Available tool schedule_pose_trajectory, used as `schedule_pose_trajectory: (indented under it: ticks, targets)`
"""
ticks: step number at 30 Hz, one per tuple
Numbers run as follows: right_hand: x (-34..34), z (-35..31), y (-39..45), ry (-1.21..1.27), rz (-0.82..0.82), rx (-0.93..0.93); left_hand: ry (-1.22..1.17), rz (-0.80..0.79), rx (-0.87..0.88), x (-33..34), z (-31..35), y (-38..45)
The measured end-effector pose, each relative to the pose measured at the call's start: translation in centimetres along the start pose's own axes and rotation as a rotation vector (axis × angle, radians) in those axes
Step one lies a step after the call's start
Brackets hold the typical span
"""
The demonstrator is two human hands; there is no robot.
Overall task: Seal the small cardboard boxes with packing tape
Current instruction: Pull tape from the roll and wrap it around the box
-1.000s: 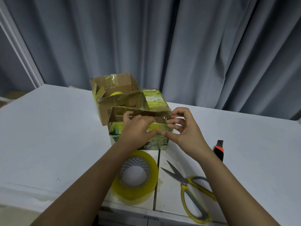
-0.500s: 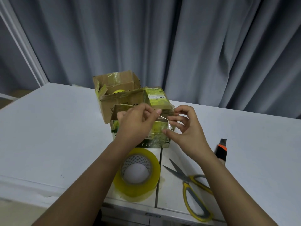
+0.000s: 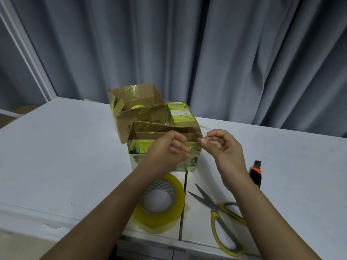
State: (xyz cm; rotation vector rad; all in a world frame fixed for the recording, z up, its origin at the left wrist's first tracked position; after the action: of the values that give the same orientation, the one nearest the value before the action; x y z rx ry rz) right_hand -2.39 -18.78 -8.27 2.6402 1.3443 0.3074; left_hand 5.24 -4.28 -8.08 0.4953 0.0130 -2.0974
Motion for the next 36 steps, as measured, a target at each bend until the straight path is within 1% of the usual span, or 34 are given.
schedule_pose_trajectory:
  ticks: [2,5,14,15,17,18,20,21,23,24,25,28,32,36]
  targets:
    - [0.0,0.1,0.0,-0.023,0.017,-0.029,0.019,0.0,0.01,0.2,-0.2,-0.1]
    - [-0.2,0.1,0.1,-0.124,0.025,-0.075,0.028,-0.019,-0.005,0.2,-0.4,-0.3]
    - [-0.7,0.1,0.2,-0.138,0.093,-0.114,-0.163,-0.147,-0.184,-0.9,0.1,-0.6]
    - [-1.0,-0.1,0.3,-0.115,0.102,-0.112,-0.173,-0.138,-0.197,-1.2,0.2,-0.7]
    - [-1.5,-0.4,0.6,-0.07,0.106,-0.113,-0.158,-0.07,-0.184,-1.8,0.1,-0.9]
    - [-1.8,-0.6,0.7,-0.055,0.093,-0.111,-0.13,-0.018,-0.147,-2.1,0.1,-0.9]
    - [-2.0,-0.6,0.7,-0.075,0.047,-0.102,-0.014,0.094,-0.014,-2.2,0.2,-0.8]
    - [-2.0,-0.5,0.7,-0.104,0.022,-0.098,0.113,0.136,0.054,-2.1,0.2,-0.7]
    - [-1.8,-0.2,0.4,-0.146,-0.029,-0.089,0.526,0.176,0.177,-1.4,0.0,-0.3]
    - [-1.7,-0.1,0.4,-0.151,-0.052,-0.083,0.685,0.175,0.223,-1.0,-0.3,-0.1]
    - [-1.6,0.1,0.3,-0.152,-0.07,-0.076,0.766,0.162,0.237,-0.7,-0.7,0.2]
    - [-1.7,0.3,0.6,-0.172,-0.098,-0.06,0.771,0.144,0.213,0.2,-1.4,1.3]
    - [-1.7,0.5,1.0,-0.193,-0.136,-0.053,0.671,0.183,0.177,0.4,-1.8,2.6]
    - [-1.5,0.8,1.5,-0.208,-0.175,-0.066,0.641,0.217,0.148,0.8,-2.6,3.4]
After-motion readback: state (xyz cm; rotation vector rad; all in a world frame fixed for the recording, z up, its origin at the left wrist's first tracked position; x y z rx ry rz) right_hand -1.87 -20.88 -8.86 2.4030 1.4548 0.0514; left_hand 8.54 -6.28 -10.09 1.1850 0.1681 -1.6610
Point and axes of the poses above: each hand's wrist, its own y-axis towards the middle knuckle, its own x-axis out of the palm, z = x × y, the point moved 2 cm from there along y, towards the middle knuckle, and after that the axes turned 3 degrees about z, right-handed, at the moved point
